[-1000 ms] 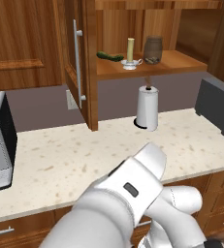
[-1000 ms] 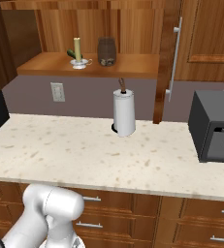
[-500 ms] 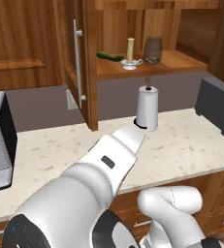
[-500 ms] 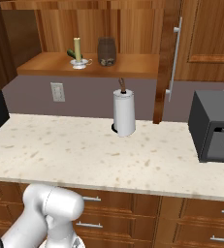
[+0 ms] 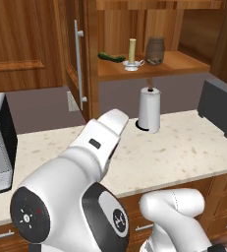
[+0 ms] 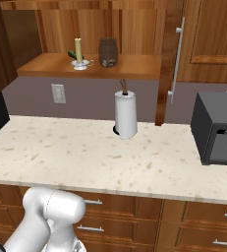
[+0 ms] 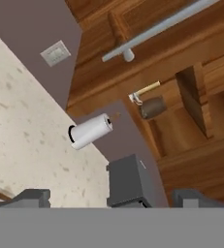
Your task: Pick the candle and jar from the dining table and place them in the open cabinet. Close the cabinet after placing the objects.
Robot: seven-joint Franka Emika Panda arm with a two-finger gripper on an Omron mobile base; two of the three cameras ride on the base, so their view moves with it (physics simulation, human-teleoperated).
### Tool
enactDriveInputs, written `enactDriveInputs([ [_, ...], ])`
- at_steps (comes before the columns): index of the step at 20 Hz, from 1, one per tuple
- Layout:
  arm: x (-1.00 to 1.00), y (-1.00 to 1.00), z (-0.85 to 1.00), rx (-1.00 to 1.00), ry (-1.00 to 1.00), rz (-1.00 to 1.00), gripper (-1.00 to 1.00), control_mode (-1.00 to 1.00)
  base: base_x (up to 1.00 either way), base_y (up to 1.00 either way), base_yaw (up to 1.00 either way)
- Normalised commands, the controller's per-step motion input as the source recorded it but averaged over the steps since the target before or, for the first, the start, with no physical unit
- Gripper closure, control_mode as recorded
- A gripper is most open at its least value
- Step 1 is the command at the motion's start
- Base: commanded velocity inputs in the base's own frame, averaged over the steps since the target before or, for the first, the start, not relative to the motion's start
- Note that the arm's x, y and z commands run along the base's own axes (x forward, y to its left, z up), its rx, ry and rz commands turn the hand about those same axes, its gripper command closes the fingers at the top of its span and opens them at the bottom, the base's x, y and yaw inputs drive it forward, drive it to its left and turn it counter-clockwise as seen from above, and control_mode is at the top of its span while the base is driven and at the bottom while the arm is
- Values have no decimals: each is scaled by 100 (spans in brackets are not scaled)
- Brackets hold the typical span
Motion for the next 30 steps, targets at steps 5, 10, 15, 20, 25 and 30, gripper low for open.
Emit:
enactDriveInputs([
  [5,56,19,-7,-3,0,0,-100,-100,0,0,0],
  [10,34,50,-15,-2,0,3,-100,-100,0,0,0],
  [15,34,42,-12,-4,0,2,-100,-100,0,0,0],
  [20,32,36,-1,0,0,0,-100,-100,0,0,0],
  [25,17,26,6,0,0,0,-100,-100,0,0,0],
  [30,20,2,19,0,0,-1,-100,-100,0,0,0],
])
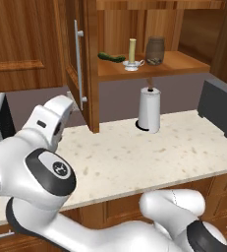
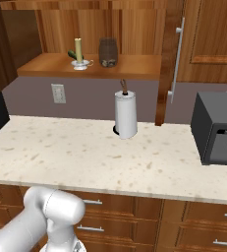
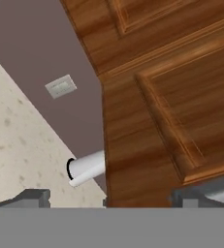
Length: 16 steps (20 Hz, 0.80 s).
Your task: Pick the candle and jar from the dining table and place them in the open cabinet. Close the cabinet after placing the objects.
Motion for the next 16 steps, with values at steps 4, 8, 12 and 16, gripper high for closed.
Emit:
enactDriveInputs([
  [4,27,-1,22,0,0,-2,-100,-100,0,0,0],
  [8,26,-3,13,0,0,-2,-100,-100,0,0,0],
  [12,20,-6,4,0,0,-1,-100,-100,0,0,0],
  [16,2,-17,2,0,0,0,-100,-100,0,0,0],
])
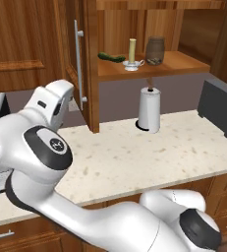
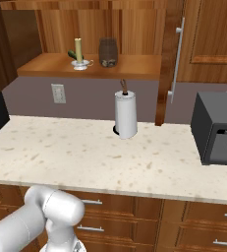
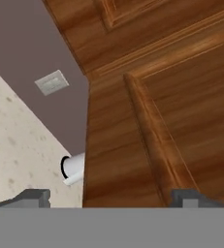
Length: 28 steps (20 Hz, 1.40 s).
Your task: Pick the candle and jar from the dining table and place them in the open cabinet. Close the cabinet after placing the objects.
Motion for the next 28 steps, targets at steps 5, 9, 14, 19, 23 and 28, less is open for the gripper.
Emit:
enactDriveInputs([
  [5,0,-32,3,0,-1,0,-100,-100,0,0,0],
  [9,0,-42,2,0,-1,0,-100,-100,0,0,0],
  [14,0,-48,4,0,-2,0,-100,-100,0,0,0],
  [19,0,-72,20,3,-3,0,-100,-100,0,0,0],
  [23,0,-82,30,4,-4,0,-100,-100,0,0,0],
  [28,0,-76,33,6,-4,0,-100,-100,0,0,0],
])
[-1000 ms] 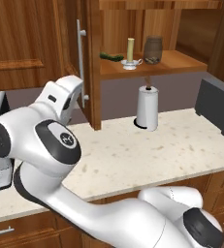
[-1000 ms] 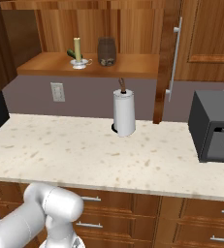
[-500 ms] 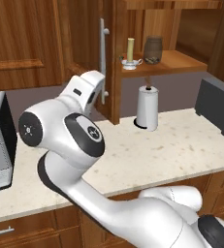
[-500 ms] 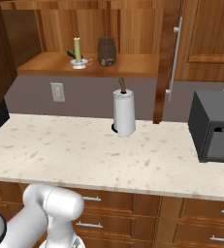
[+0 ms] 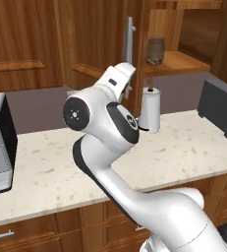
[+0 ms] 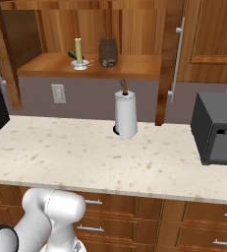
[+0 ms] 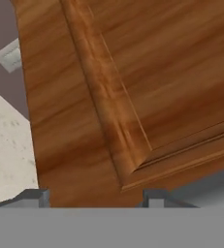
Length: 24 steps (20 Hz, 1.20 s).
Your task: Pick the candle and jar from the dining table and place them in the open cabinet. Close the cabinet after placing the objects.
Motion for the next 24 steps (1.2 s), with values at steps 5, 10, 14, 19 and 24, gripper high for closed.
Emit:
enactDriveInputs([
  [5,1,-54,14,7,-4,0,-100,-100,0,0,0],
  [10,19,-55,7,10,0,0,-100,-100,0,0,0],
  [14,35,-64,10,11,0,0,-100,-100,0,0,0],
  [19,46,-64,13,13,0,0,-100,-100,0,0,0],
  [24,49,-58,10,12,0,0,-100,-100,0,0,0],
])
